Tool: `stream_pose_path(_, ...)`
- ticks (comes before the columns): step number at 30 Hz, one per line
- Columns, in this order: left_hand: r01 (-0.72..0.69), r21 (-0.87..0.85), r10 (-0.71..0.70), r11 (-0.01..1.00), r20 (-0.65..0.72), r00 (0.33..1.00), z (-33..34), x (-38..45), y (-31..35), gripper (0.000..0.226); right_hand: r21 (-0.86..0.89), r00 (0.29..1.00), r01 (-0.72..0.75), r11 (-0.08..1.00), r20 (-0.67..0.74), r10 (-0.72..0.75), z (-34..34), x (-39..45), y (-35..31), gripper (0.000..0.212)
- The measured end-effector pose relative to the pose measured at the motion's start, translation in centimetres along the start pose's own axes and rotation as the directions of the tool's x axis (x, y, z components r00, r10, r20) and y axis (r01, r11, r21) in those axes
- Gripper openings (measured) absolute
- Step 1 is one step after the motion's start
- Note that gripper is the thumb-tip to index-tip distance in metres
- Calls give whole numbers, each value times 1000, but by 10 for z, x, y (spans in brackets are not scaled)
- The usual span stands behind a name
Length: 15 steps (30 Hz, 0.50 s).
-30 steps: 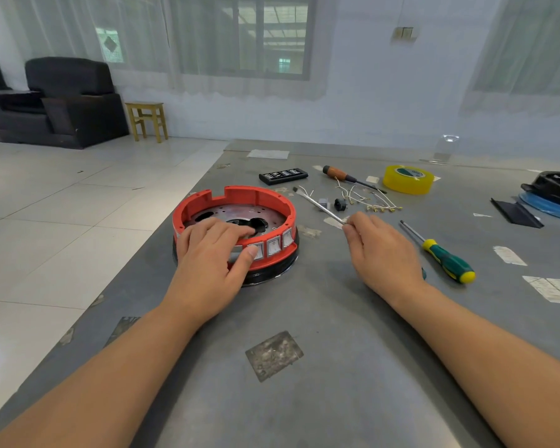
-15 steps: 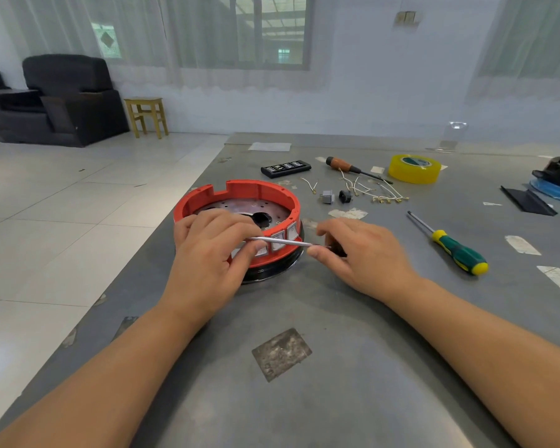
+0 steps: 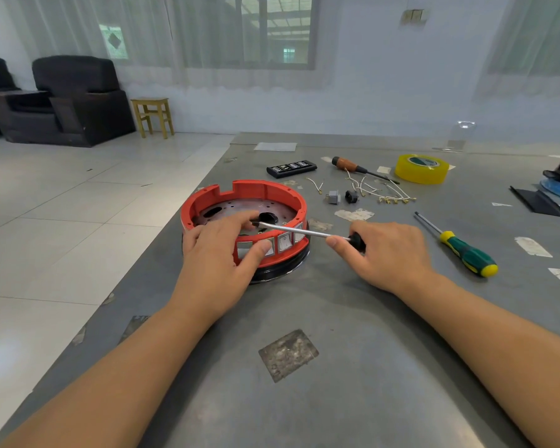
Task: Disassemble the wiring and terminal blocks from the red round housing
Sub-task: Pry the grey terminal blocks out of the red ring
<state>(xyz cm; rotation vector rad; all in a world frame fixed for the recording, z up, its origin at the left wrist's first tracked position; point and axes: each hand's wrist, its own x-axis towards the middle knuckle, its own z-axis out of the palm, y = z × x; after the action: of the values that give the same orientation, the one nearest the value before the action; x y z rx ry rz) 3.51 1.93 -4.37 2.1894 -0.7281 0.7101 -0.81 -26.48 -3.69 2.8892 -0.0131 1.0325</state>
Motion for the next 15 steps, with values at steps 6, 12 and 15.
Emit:
stream_pose_path(6,36,194,-44,980,40,998,2,4,-1,34,-43,999,-4,999,54,6,2,1,23,82)
stream_pose_path(12,76,207,-81,975,17,997,1,8,-5,34,-73,992,34,997,125,-25,-3,-1,29,79)
stream_pose_path(15,67,193,-68,979,-1,998,2,8,-5,35,-117,990,71,991,126,-56,-4,0,26,83)
